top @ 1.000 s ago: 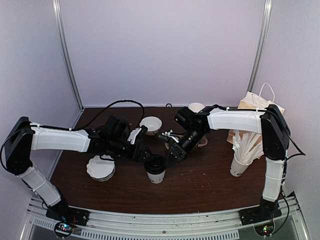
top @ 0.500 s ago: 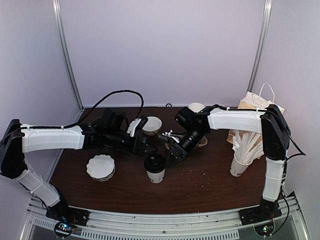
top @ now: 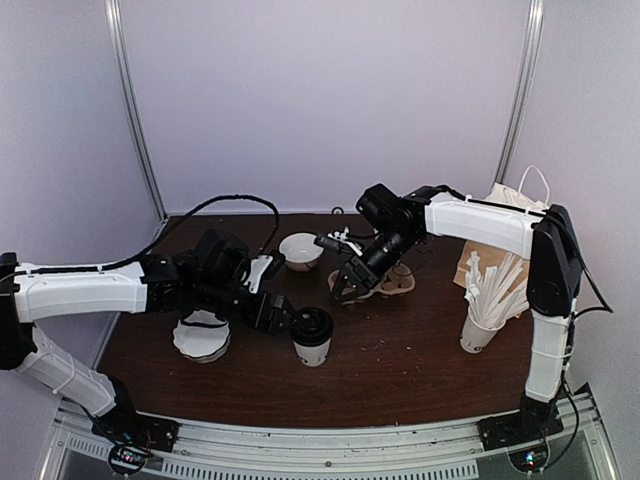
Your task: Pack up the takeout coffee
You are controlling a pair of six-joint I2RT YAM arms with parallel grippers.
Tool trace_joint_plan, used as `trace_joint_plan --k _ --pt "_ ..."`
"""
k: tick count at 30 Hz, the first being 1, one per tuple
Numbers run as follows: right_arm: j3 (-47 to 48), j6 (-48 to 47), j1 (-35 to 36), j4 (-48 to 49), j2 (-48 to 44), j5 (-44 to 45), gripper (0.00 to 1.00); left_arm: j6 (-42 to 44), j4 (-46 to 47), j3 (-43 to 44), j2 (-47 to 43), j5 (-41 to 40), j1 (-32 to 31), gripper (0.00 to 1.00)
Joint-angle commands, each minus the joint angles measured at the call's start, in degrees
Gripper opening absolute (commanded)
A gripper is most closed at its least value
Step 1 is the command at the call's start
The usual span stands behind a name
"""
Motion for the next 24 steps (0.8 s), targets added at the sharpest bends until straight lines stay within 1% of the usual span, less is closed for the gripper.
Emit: trace_joint_plan --k 1,6,12,17,24 --pt "4.1 -1.2 0.2 -2.6 3.9 -1.6 0.54 -2.1 0.2 -1.3 1.4 -2.4 -1.8 0.83" --pt "5.7 -0.1 0.4 -2.8 6.9 -4.0 0.53 -2.2 -0.4 -0.7 2.8 -4.1 -1.8 0.83" --pt "3.4 0.3 1.5 -2.1 6.8 -4.4 0.50 -0.8 1.5 0.8 6.7 -4.9 -1.7 0.83" --pt "0.0 0.5 1.5 -0.4 4.8 -3.3 0.48 1.1 1.2 3.7 10.6 -5.2 -1.6 0.81" --pt "-4.5 0.9 1.5 0.9 1.0 -2.0 0.47 2.7 0.0 4.4 10.5 -5.8 -0.5 0.81"
